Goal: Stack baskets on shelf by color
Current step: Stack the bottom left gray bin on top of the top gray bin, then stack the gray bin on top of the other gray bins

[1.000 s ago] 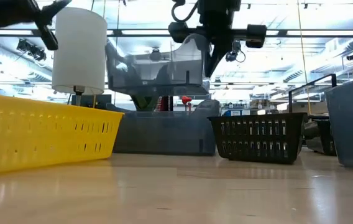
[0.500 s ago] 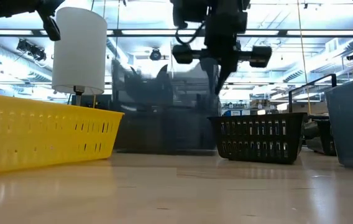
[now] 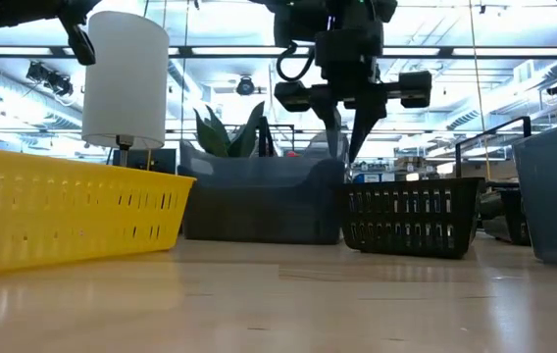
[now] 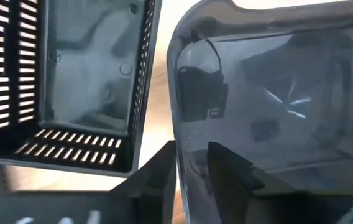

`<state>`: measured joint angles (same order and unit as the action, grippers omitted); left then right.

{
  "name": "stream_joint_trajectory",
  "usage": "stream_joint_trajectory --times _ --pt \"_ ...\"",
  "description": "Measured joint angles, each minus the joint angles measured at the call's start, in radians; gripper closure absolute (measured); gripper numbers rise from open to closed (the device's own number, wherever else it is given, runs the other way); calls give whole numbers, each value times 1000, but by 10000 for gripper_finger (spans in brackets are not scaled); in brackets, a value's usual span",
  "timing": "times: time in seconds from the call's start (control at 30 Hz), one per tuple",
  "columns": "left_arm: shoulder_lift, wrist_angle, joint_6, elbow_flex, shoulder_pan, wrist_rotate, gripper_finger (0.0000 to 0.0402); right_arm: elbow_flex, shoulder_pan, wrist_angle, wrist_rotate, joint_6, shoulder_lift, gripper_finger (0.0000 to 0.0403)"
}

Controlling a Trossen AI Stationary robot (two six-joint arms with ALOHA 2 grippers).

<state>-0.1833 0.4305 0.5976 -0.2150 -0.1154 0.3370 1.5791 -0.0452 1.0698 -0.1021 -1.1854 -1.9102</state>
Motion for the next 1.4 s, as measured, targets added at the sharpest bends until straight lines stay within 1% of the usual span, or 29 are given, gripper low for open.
stream_joint_trajectory --times 0.13,0.23,0.37,0.5,0.57,0.73,0.8,0.93,1.07,1.27,1.4 --pt "0 2 0 0 0 0 350 0 0 0 4 20 0 269" --pt "0 0 0 0 0 0 349 0 4 1 21 46 4 251" --pt "0 -3 -3 0 0 0 353 0 12 4 26 107 50 244" --pt "0 -36 -9 0 1 0 356 2 24 -3 9 209 101 245" --pt "0 -65 -29 0 1 2 356 2 39 -3 0 292 120 245" --pt "0 -120 -31 0 1 3 356 2 91 5 6 627 138 245" --pt "0 -122 -31 0 1 3 356 2 116 27 -11 686 139 245" --pt "0 -122 -32 0 1 3 358 2 204 56 -41 692 139 248" --pt "0 -122 -32 0 1 3 360 -3 300 55 -45 640 137 251" --pt "0 -122 -34 0 1 3 360 -69 419 57 -98 643 135 251" --pt "0 -123 -36 0 1 3 350 -102 495 19 -106 644 135 249"
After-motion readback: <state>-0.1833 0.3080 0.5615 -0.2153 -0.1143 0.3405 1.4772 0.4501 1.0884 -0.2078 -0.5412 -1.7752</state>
